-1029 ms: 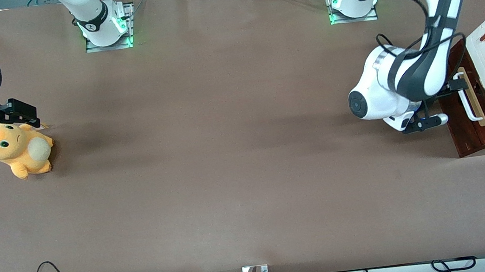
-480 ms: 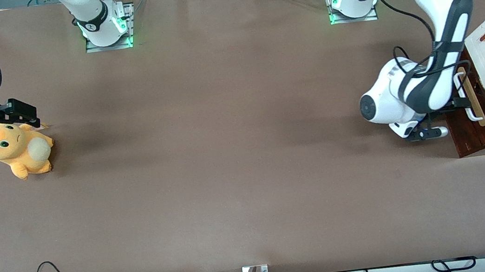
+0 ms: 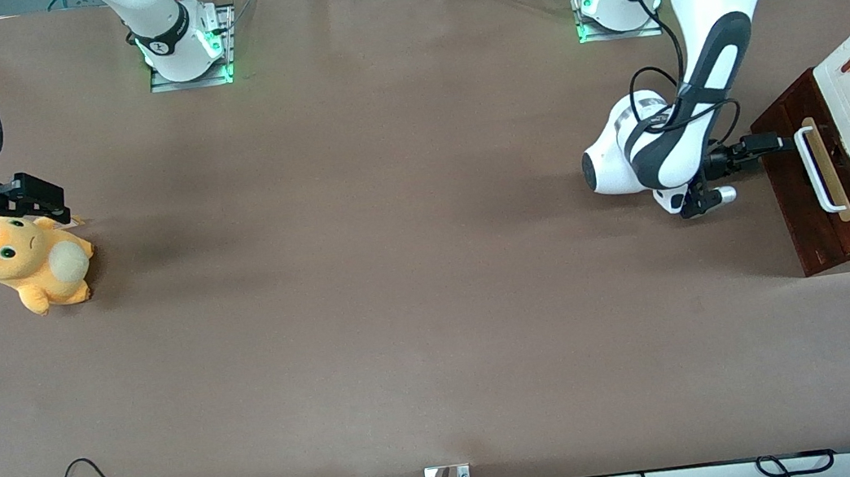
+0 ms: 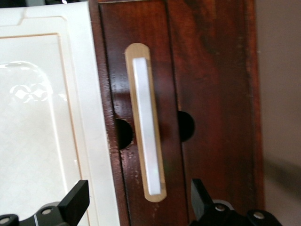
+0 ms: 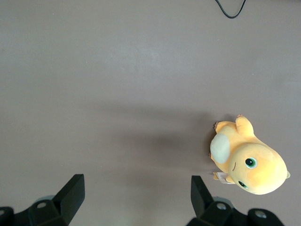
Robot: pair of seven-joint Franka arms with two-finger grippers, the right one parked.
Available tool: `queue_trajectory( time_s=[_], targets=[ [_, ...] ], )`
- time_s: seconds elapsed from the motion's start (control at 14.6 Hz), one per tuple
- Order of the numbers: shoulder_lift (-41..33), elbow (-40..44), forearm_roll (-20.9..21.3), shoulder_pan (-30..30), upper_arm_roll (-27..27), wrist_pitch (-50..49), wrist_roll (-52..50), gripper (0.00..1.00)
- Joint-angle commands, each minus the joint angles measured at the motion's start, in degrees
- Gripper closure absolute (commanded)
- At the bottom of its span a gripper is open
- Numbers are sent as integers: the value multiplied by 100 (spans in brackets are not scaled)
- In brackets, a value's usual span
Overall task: Open lower drawer with left arm only
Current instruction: 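Align the left gripper around the white handle and close on it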
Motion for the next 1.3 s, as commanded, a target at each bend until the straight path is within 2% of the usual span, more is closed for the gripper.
queue_trajectory(
  time_s=[0.0, 0.14, 0.21, 0.55, 0.82, 1.03, 1.23],
  targets=[
    [83, 57, 209, 116, -3, -84, -95, 6],
    [83, 110, 192, 239, -3, 92, 134, 7],
    [126, 110, 183, 230, -3, 58, 83, 17],
    [381, 84, 253, 239, 49, 22, 73, 16],
    [417, 110, 498, 265, 163, 13, 108, 20],
    [399, 119, 850, 344, 330, 5, 161, 20],
    [390, 128, 1140, 397, 348, 13, 231, 29]
  ],
)
